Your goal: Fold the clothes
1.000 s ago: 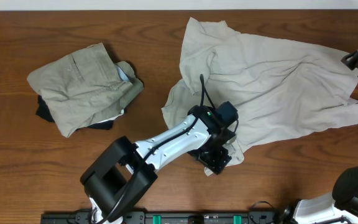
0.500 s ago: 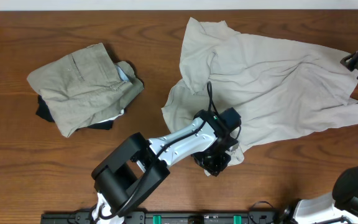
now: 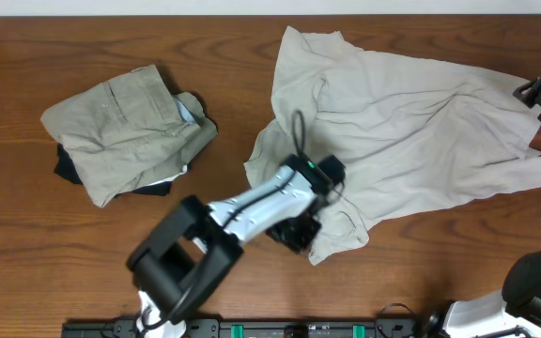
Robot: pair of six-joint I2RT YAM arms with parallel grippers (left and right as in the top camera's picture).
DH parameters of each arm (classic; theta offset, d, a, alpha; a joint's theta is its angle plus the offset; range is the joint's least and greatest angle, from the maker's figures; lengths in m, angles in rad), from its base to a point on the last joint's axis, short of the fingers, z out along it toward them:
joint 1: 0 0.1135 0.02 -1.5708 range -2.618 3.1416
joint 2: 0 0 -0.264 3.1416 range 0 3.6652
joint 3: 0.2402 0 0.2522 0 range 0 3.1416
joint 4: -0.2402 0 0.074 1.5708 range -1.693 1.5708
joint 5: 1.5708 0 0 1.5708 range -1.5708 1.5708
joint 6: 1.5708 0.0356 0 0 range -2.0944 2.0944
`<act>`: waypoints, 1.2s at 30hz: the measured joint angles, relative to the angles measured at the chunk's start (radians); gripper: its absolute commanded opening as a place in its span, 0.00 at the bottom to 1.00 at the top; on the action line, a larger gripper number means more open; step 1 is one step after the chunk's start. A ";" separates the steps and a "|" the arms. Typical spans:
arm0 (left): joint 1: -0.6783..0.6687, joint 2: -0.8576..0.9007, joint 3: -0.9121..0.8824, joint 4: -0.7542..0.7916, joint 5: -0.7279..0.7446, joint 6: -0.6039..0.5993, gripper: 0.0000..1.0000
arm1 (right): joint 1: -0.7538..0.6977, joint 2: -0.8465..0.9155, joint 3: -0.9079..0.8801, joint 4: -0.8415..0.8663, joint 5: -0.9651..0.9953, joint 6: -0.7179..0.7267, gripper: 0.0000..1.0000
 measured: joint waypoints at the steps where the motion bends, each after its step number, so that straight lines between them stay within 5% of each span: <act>1: 0.023 -0.014 0.000 0.016 -0.011 -0.009 0.55 | 0.000 0.000 0.000 -0.001 0.000 0.000 0.65; 9: 0.119 -0.044 -0.018 0.147 0.025 -0.040 0.69 | 0.000 0.000 0.000 -0.003 0.000 -0.005 0.65; 17: 0.118 0.000 -0.032 0.191 0.090 -0.122 0.70 | 0.000 0.000 0.000 -0.003 0.000 -0.010 0.64; 19: 0.118 0.023 -0.032 0.191 0.102 -0.144 0.61 | 0.000 0.000 0.000 -0.003 0.000 -0.011 0.64; 23: 0.123 0.049 -0.027 0.181 0.104 -0.174 0.09 | 0.000 0.000 0.000 -0.005 0.000 -0.011 0.64; 24: 0.126 0.052 -0.026 0.176 0.105 -0.179 0.06 | 0.000 0.000 0.000 -0.005 0.000 -0.011 0.64; 36: 0.289 0.020 -0.013 -0.065 -0.103 -0.165 0.06 | 0.002 0.000 0.000 -0.045 0.002 -0.036 0.64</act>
